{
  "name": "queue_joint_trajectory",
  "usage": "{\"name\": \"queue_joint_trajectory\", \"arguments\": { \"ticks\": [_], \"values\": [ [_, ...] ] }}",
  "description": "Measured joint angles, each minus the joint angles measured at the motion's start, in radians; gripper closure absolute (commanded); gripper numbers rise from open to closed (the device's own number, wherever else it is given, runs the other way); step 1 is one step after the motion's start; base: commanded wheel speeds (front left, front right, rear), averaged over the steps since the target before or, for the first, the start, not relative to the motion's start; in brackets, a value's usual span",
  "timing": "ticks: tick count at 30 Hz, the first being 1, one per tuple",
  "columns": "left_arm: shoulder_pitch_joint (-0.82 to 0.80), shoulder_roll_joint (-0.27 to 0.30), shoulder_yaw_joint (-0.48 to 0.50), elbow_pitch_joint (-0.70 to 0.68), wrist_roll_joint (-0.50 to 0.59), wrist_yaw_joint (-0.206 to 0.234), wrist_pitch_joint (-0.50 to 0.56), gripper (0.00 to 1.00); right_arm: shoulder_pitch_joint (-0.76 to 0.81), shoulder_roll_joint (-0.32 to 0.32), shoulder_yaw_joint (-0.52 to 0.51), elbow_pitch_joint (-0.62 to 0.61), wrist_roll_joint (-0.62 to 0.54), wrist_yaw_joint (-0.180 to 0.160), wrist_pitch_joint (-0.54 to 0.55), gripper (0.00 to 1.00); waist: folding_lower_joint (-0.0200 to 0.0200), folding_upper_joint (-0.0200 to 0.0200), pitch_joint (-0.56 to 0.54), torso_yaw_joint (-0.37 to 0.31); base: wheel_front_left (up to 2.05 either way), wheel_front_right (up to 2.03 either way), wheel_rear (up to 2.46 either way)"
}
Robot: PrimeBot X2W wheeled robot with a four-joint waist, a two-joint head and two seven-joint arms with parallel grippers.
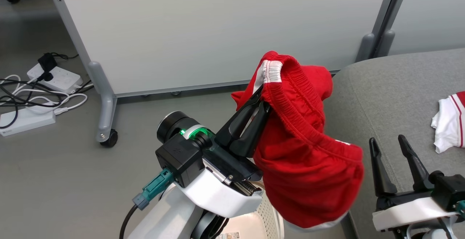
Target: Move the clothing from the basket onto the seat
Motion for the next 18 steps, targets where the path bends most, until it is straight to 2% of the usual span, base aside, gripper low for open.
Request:
{"name": "queue_joint_trajectory", "arguments": {
  "ticks": [5,8,10,11,18],
  "values": [
    [0.000,0.000,0.017,0.012,0.009,0.001,0.000,1.00,-0.002,-0.007,-0.017,-0.020,-0.005,0.000,0.000,0.00,0.0000,0.0000,0.003,-0.016,0.00,0.00,0.00],
    [0.000,0.000,0.039,0.016,0.008,0.002,0.000,1.00,0.000,-0.026,0.006,-0.049,-0.004,0.000,0.000,0.00,0.0000,0.0000,0.002,-0.021,0.00,0.00,0.00],
    [0.000,0.000,0.051,0.020,0.013,0.001,0.000,1.00,0.002,-0.046,0.047,-0.103,0.015,0.000,0.000,0.00,0.0000,0.0000,0.003,-0.022,0.00,0.00,0.00],
    [0.000,0.000,0.065,0.026,0.020,-0.001,0.000,1.00,0.018,-0.076,0.116,-0.152,0.041,0.000,0.000,0.00,0.0000,0.0000,0.007,-0.023,0.00,0.00,0.00],
    [0.001,0.001,0.108,0.060,0.034,-0.018,0.000,1.00,0.074,-0.198,0.303,-0.276,0.064,0.000,0.000,0.00,0.0000,0.0000,0.014,-0.031,0.00,0.00,0.00]
  ]
}}
